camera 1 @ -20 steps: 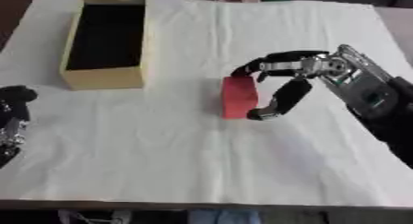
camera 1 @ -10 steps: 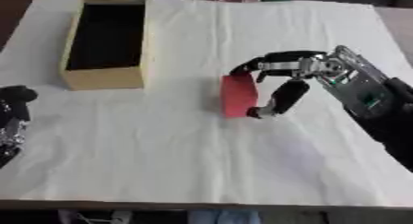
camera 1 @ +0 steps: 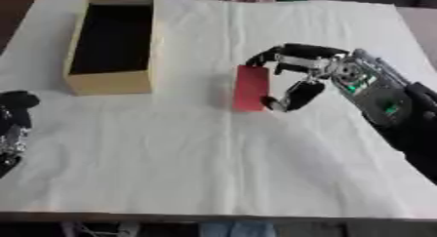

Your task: Pick up objects on the table and place them in the box.

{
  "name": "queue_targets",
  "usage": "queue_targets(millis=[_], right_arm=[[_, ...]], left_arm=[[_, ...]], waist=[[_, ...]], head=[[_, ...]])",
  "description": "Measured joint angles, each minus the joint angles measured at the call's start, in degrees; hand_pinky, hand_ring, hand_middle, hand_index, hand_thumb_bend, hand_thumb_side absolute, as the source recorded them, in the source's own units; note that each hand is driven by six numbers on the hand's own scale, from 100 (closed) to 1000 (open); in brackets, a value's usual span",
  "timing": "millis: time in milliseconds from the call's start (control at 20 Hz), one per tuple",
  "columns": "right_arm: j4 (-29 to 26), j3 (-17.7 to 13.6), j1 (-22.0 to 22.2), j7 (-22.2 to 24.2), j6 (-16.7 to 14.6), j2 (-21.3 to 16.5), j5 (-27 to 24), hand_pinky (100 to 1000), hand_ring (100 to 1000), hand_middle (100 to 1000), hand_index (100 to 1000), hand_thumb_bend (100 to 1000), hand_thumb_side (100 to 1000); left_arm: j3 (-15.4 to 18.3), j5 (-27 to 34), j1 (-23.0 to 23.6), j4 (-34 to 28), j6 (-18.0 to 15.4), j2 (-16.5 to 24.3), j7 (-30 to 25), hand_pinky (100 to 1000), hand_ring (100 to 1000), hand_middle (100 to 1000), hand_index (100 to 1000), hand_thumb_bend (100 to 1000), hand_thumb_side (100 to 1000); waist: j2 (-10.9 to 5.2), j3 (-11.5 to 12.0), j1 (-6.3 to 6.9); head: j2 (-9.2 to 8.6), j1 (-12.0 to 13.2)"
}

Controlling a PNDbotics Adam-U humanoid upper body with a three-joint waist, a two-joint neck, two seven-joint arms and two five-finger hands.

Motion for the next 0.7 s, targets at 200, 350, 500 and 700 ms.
queue_targets(millis=[200,350,500,700], right_arm=[[-0.10,-0.15,0.00,-3.73,0.18,0.00,0.84,718,1000,393,883,165,100],[-0.14,-0.29,0.00,-5.44,0.22,0.01,1.12,714,996,384,878,162,100],[-0.22,-0.33,-0.02,-6.59,0.27,0.01,1.32,713,994,382,876,164,100],[-0.73,-0.80,-1.01,-7.39,0.38,0.02,1.67,715,991,383,874,176,100]], left_arm=[[0.00,0.00,0.00,0.00,0.00,0.00,0.00,1000,818,691,766,100,278],[0.00,0.00,0.00,0.00,0.00,0.00,0.00,1000,818,691,766,100,278],[0.00,0.00,0.01,0.00,0.00,0.00,0.00,1000,818,691,766,100,278],[0.00,0.00,0.01,0.00,0.00,0.00,0.00,1000,818,691,766,100,279]], waist=[[0.00,0.00,0.03],[0.00,0.00,0.06],[-0.01,-0.03,0.07],[-0.03,-0.10,0.07]], head=[[0.00,-0.01],[0.00,-0.01],[0.00,-0.01],[0.00,-0.01]])
